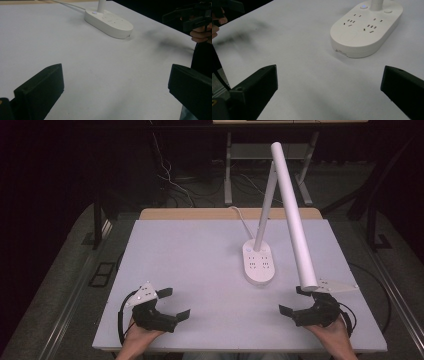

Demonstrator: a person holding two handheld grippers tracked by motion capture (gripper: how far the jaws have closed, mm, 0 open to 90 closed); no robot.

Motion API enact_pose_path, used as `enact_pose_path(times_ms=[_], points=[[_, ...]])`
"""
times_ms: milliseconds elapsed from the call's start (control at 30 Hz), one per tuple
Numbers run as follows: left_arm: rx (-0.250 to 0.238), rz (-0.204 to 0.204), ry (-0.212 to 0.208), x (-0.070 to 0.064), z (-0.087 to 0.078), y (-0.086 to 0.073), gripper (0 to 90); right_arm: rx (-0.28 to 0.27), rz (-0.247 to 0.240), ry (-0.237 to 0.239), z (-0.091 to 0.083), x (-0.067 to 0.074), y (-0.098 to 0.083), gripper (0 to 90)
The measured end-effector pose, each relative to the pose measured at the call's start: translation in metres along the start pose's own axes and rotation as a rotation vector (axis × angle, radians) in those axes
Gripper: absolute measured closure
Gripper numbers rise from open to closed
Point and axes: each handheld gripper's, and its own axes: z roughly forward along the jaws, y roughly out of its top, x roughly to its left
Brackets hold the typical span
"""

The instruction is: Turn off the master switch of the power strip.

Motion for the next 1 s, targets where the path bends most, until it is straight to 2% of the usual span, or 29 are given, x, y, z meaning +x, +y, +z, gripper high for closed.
enact_pose_path(times_ms=[567,733,1000], points=[[0.010,-0.010,0.006,0.0017,-0.0007,-0.0007,0.0,0.004,0.006,0.002,-0.0018,-0.0011,-0.0009,0.5],[0.010,-0.012,-0.003,0.0013,-0.0003,-0.0001,0.0,0.004,0.005,0.002,-0.0034,-0.0017,-0.0016,0.5],[0.036,-0.006,-0.017,0.0011,0.0016,0.0018,0.0,0.008,0.005,0.004,-0.0047,-0.0023,-0.0023,0.5]])
